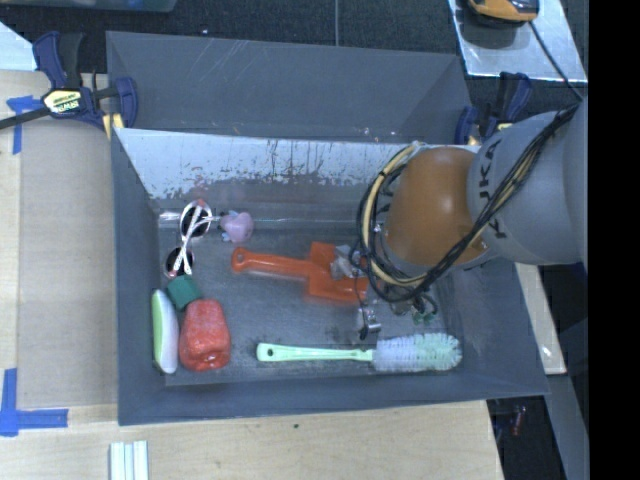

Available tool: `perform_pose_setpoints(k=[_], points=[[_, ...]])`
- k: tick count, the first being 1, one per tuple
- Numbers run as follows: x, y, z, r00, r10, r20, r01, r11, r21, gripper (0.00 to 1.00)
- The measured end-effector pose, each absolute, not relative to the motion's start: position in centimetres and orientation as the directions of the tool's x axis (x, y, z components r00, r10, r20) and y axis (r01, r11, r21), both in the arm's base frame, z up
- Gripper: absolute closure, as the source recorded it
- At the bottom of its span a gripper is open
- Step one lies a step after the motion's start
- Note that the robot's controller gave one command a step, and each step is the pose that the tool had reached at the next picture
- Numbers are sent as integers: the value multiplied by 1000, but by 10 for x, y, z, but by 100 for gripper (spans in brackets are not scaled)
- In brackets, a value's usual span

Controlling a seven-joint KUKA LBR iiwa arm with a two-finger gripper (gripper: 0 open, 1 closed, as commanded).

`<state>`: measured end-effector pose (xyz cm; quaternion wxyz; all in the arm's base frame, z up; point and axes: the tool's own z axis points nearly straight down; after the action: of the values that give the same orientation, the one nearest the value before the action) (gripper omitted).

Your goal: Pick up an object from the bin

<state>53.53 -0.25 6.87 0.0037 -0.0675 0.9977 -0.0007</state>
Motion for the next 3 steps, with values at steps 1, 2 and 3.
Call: perform_pose_setpoints(k=[1, 2, 3], points=[[535, -1, 65, -994, -108, -10, -108, 994, -2, 0], [606, -12, 72, -1000, 13, -16, 13, 1000, -1, 100], [606, -12, 72, -1000, 12, -16, 12, 1000, -2, 100]])
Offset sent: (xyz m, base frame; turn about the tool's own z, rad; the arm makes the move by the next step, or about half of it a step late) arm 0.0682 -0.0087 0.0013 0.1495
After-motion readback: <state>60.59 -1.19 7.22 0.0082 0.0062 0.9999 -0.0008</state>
